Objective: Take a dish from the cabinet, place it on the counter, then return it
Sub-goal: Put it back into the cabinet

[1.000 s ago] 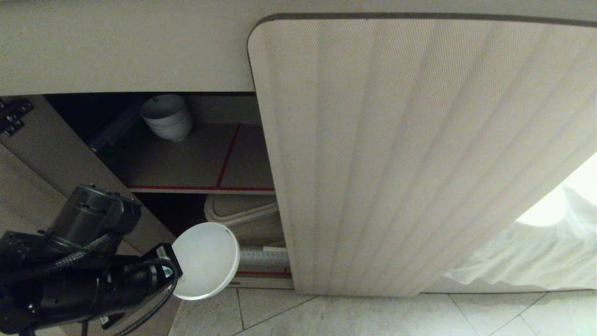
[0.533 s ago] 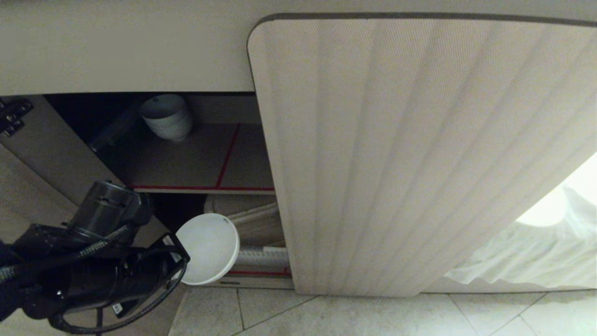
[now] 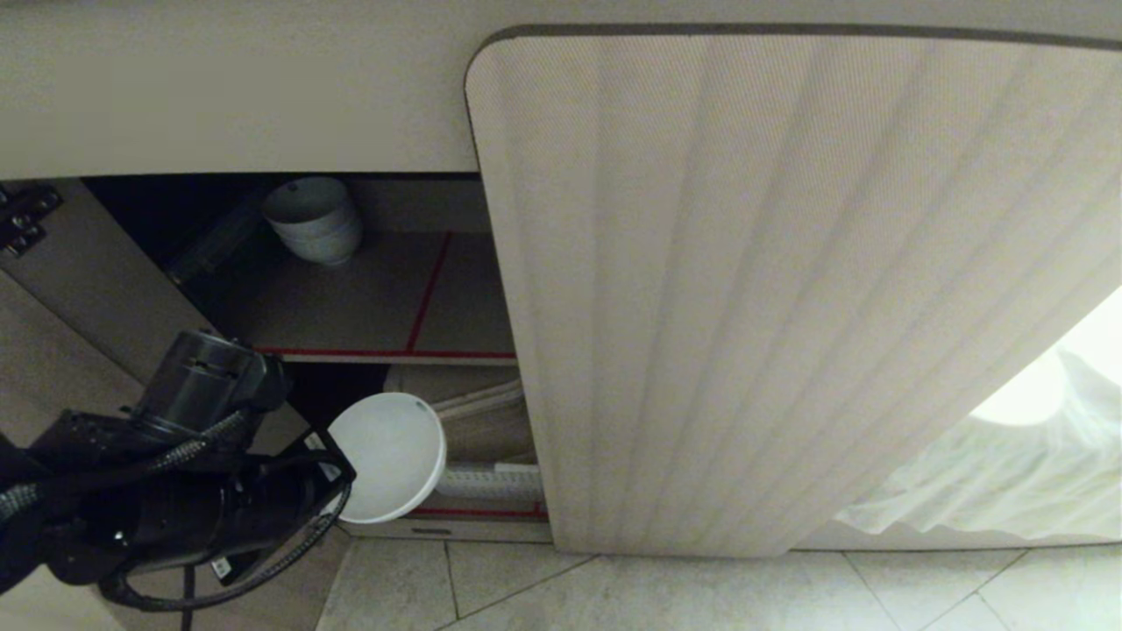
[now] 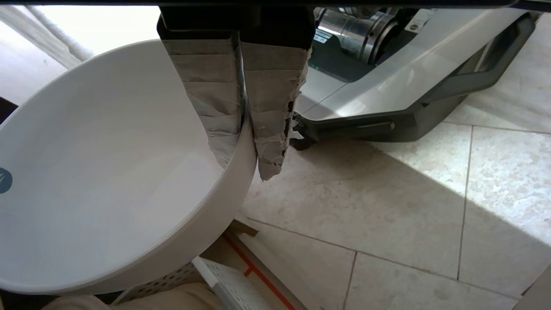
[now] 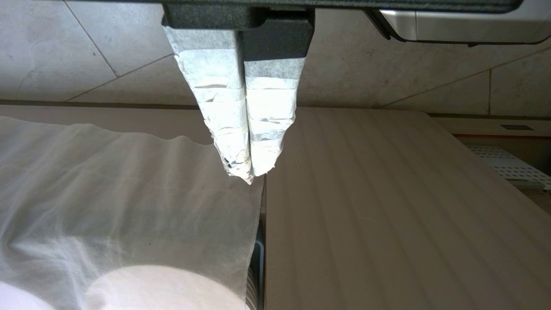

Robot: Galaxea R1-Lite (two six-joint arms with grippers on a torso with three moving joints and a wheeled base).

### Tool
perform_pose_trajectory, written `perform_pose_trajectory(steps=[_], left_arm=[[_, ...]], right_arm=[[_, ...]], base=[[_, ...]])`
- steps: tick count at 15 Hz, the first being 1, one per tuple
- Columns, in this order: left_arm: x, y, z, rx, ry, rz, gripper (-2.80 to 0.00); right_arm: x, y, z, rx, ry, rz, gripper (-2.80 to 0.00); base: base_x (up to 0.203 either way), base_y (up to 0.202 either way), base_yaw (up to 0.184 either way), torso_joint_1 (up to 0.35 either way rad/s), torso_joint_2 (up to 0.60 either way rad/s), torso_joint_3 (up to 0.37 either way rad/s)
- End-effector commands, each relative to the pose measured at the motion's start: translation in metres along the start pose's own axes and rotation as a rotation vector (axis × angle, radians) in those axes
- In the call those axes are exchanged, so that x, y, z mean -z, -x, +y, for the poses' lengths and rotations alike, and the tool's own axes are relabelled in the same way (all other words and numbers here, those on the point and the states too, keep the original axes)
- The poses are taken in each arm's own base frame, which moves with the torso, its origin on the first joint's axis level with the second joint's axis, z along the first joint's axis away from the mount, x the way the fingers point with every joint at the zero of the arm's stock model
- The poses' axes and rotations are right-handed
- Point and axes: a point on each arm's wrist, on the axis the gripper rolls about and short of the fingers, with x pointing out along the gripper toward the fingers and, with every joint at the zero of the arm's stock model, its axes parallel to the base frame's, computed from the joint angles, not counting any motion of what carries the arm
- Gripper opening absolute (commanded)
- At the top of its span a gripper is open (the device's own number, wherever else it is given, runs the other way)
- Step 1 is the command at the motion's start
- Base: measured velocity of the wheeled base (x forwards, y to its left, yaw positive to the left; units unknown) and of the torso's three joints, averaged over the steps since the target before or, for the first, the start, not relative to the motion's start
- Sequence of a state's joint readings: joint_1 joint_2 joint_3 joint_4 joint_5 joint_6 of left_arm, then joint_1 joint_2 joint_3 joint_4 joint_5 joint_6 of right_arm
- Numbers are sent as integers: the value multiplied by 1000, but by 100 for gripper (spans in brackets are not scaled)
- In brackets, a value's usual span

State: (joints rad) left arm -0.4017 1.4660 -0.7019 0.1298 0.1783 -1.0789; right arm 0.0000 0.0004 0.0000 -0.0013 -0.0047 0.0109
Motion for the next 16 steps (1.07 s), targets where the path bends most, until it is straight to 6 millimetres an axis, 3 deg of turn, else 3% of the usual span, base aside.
perform_pose_trajectory(steps=[1,8,16], left_arm=[[-1,-4,0,-13,9,2,-280],[-7,-16,-15,-25,15,-17,-280],[-35,-28,-39,20,183,-89,-280]], right_arm=[[0,0,0,-1,0,-1,-280],[0,0,0,-1,0,-1,-280],[0,0,0,-2,0,-1,-280]], base=[[0,0,0,0,0,0],[0,0,0,0,0,0],[0,0,0,0,0,0]])
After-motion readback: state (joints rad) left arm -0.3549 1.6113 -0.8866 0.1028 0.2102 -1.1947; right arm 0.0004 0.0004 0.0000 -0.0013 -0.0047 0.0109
